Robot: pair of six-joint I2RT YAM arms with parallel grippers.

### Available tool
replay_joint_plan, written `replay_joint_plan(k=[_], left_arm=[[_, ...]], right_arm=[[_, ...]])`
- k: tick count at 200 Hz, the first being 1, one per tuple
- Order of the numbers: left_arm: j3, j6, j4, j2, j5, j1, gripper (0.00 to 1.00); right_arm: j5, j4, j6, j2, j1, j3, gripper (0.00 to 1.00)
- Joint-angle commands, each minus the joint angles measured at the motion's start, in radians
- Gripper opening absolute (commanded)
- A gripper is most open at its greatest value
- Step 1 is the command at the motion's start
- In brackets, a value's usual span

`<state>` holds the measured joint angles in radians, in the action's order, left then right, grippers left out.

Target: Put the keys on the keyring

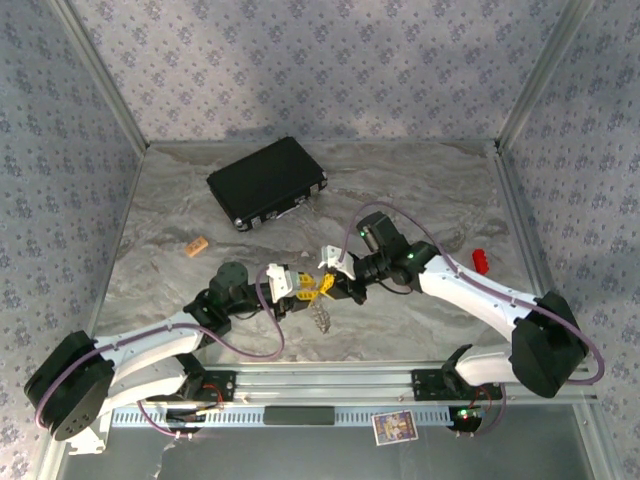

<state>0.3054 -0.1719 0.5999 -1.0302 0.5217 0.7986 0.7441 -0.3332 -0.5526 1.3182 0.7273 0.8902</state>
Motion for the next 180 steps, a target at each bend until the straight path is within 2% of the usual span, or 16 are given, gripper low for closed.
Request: replay_joint_plan(k=[1,23,53,71,104,117,128,145,180], left_arm=[[0.081,-0.059,-0.182,-0.004,-0.018,0.002,0.28],[0.124,-0.098,-0.305,-0.014,-0.021,0.005,0.24],[0.157,-0.129,-0.365,-0.031,-0.026,0.005,0.16],[0.172,-0.142,-0.382,-0.03,-0.027,0.006,0.15],[0.18,-0.154,-0.379,-0.031,-0.006,0.005,0.0],[0.167,-0.143,-0.342,-0.027,0.004,0.005,0.0],[0.15,-0.125,-0.296,-0.024,0.009,0.005,0.0],[0.118,-0.091,-0.212,-0.018,0.02,0.005,0.0],[0.051,-0.031,-0.048,-0.012,0.027,0.003,0.0]], right_arm=[[-0.062,-0.098,-0.056,0.018,0.021,0.074,0.0],[-0.121,-0.199,-0.102,0.043,0.037,0.129,0.0],[-0.2,-0.304,-0.14,0.076,0.06,0.193,0.0],[-0.227,-0.344,-0.155,0.088,0.072,0.223,0.0],[-0.21,-0.36,-0.162,0.091,0.078,0.242,0.0],[-0.178,-0.332,-0.145,0.079,0.069,0.228,0.0],[-0.143,-0.279,-0.119,0.06,0.055,0.197,0.13],[-0.077,-0.181,-0.074,0.026,0.032,0.135,0.21],[-0.007,-0.02,0.004,-0.012,-0.004,0.025,0.22]])
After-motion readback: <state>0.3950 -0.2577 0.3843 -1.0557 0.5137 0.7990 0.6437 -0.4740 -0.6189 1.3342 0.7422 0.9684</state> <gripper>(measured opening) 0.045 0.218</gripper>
